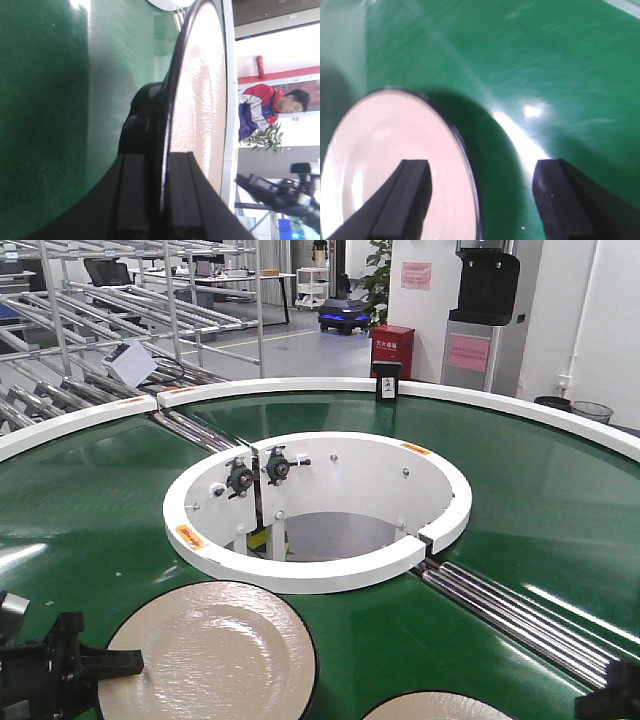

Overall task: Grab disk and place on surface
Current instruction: 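Lift both plates upright off the green table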

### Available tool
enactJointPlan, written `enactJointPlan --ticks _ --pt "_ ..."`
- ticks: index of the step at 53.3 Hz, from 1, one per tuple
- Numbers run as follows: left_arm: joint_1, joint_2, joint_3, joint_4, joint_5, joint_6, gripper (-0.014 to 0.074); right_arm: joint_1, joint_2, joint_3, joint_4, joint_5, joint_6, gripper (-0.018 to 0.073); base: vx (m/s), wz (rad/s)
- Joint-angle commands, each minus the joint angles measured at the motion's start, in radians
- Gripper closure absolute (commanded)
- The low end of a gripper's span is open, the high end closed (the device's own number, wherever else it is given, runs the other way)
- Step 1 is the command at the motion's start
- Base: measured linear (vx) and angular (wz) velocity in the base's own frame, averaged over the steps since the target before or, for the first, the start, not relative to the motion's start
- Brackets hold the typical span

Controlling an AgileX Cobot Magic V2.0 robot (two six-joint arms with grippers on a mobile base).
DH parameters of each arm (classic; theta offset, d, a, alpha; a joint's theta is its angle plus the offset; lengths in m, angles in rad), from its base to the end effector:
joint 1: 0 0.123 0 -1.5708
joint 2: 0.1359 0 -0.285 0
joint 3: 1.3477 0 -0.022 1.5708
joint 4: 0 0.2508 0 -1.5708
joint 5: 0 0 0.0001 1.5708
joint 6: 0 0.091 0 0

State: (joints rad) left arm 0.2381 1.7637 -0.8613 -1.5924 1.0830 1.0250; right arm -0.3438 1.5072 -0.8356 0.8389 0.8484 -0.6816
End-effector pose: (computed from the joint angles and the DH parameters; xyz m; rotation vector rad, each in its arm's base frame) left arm 0.3207 -0.0049 0.1955 -0.3707 2.1950 -1.4369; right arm 0.2683 -0.0421 0.2160 0.2522 2.6082 0.6963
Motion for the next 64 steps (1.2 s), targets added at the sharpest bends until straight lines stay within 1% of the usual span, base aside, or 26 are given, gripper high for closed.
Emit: enactJointPlan --ticks 1,6,12,20,28,32,34,46,50,56,64 --pt "-0.001 -0.071 -0.023 -0.105 0.111 -0.017 0.0598 0.026 0.009 0.006 0.053 -0.017 -0.074 0.0065 0.0 0.0" --pt "-0.001 -0.107 -0.023 -0.106 0.091 -0.019 0.0598 0.052 0.047 0.03 0.055 -0.043 -0.097 0.0065 0.0 0.0" --pt "-0.001 -0.154 -0.023 -0.106 0.069 -0.021 0.0598 0.091 0.089 0.036 0.063 -0.032 -0.126 0.0065 0.0 0.0" --pt "-0.001 -0.212 -0.023 -0.106 0.023 -0.071 0.0598 0.175 0.141 0.036 0.092 -0.024 -0.16 0.0065 0.0 0.0" --pt "-0.001 -0.248 -0.023 -0.106 0.011 -0.073 0.0598 0.242 0.186 0.036 0.106 -0.017 -0.176 0.0083 0.0 0.0" --pt "-0.001 -0.26 -0.023 -0.106 0.013 -0.073 0.0598 0.253 0.194 0.036 0.109 -0.016 -0.16 0.0134 0.0 0.0" --pt "-0.001 -0.265 -0.023 -0.106 0.013 -0.073 0.0598 0.253 0.194 0.036 0.11 -0.015 -0.147 0.0179 0.0 0.0" --pt "-0.001 -0.27 -0.023 -0.105 0.012 -0.073 0.0598 0.25 0.193 0.023 0.112 0.03 -0.083 0.0577 0.0 0.0" --pt "-0.001 -0.27 -0.023 -0.105 0.003 -0.073 0.0598 0.25 0.177 0.004 0.112 0.055 -0.05 0.0573 0.0 0.0" --pt "-0.001 -0.27 -0.023 -0.105 -0.049 -0.073 0.0598 0.24 0.129 -0.042 0.111 0.108 0.002 0.0573 0.0 0.0" --pt "-0.001 -0.27 -0.023 -0.08 -0.151 -0.073 0.0598 0.187 0.034 -0.131 0.11 0.194 0.145 0.0571 0.0 0.0"
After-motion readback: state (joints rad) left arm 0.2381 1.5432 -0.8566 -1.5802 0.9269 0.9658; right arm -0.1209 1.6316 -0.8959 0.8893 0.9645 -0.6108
